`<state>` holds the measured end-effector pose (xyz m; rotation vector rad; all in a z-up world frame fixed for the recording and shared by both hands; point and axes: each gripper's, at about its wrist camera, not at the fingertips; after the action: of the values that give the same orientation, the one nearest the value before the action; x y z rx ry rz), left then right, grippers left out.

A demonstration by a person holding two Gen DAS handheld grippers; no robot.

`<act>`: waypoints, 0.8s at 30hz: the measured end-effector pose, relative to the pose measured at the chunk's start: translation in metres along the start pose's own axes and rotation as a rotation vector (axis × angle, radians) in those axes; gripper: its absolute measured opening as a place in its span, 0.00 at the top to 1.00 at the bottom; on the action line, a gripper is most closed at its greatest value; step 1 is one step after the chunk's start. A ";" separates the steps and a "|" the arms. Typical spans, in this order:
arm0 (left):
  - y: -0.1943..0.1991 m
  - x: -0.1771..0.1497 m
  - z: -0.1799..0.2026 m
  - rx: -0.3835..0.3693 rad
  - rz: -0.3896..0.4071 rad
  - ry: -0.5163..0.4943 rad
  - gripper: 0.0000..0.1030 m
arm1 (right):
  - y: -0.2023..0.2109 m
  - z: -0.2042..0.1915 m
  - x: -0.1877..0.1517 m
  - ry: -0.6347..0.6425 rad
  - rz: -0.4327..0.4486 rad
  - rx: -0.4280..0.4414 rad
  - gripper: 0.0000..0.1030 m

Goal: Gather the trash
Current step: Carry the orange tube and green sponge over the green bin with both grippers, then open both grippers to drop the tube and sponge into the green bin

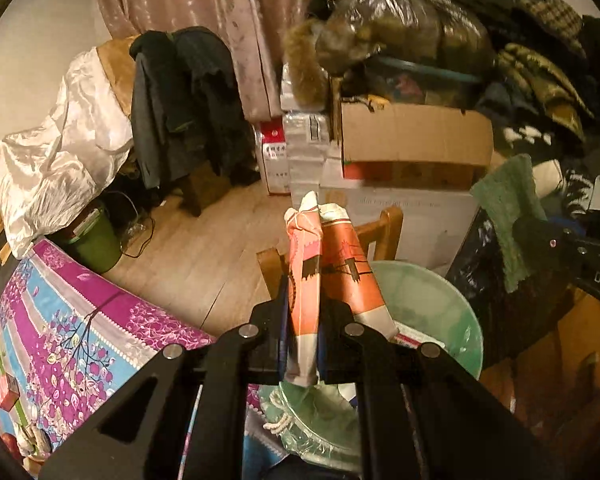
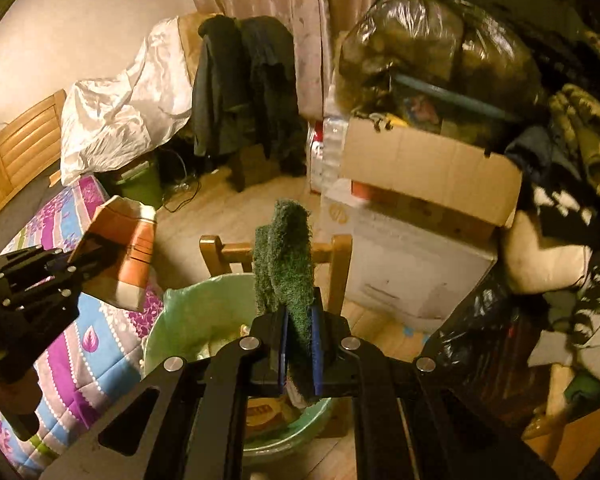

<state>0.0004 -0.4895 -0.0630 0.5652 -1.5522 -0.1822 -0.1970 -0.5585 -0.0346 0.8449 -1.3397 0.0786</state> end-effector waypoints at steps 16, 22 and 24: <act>-0.013 -0.006 0.005 0.011 -0.038 -0.017 0.91 | -0.027 -0.014 -0.010 -0.028 -0.047 0.065 0.90; -0.016 -0.007 0.005 0.016 -0.045 -0.021 0.91 | -0.034 -0.015 -0.010 -0.047 -0.056 0.090 0.90; -0.017 -0.008 0.004 0.016 -0.049 -0.019 0.91 | -0.035 -0.014 -0.011 -0.056 -0.058 0.098 0.90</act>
<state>0.0007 -0.5013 -0.0783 0.6158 -1.5599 -0.2132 -0.1711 -0.5705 -0.0613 0.9740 -1.3719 0.0764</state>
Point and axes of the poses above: each gripper's, at about its wrist camera, not at the fingertips, and y roughly against the way its jaws point, z to its right, x to its top, and after that the axes turned 15 degrees about z, right-handed
